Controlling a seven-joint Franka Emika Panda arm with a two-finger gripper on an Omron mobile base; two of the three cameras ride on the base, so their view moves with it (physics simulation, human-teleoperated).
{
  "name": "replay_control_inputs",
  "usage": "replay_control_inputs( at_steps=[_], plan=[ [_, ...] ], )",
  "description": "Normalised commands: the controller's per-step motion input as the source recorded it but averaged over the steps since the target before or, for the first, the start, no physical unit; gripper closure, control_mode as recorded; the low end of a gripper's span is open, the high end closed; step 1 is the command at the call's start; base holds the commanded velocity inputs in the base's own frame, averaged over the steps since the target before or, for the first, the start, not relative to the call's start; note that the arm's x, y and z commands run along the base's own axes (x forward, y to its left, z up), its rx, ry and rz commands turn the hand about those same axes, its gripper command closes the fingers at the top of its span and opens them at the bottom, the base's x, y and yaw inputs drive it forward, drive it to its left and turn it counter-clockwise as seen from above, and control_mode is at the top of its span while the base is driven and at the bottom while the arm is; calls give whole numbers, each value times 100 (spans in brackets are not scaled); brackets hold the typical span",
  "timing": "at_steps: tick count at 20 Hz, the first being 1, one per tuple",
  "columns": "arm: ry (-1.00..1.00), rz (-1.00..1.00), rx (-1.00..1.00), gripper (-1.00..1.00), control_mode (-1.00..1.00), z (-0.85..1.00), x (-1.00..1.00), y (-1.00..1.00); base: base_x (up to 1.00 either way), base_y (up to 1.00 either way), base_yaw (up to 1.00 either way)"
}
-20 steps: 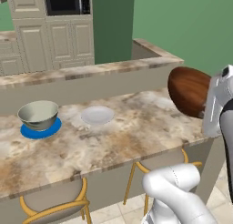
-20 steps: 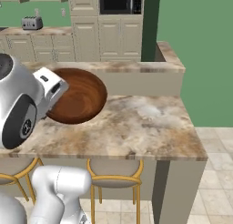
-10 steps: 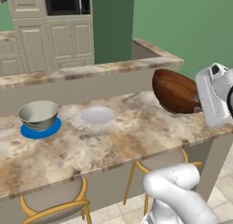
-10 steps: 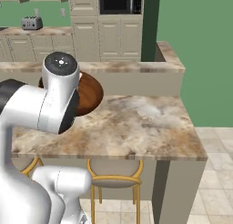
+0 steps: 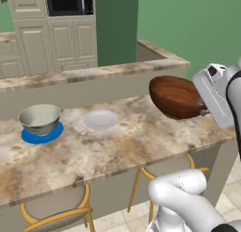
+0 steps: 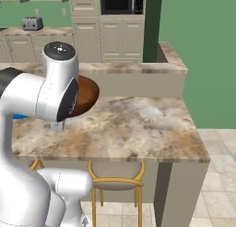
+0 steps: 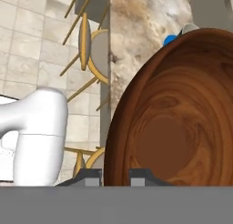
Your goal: Move the bowls from the cabinet to the plates on the dining table.
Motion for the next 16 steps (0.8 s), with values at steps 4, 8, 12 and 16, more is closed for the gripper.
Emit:
replay_control_inputs(
  at_steps=[4,8,12,16],
  plan=[
    [-5,12,-16,100,-100,0,37,0,0,0,0],
    [0,11,-7,100,-100,0,44,0,0,0,0],
    [0,6,0,100,-100,-19,41,0,0,0,0],
    [6,7,0,100,-100,-38,60,0,0,0,0]
  ],
)
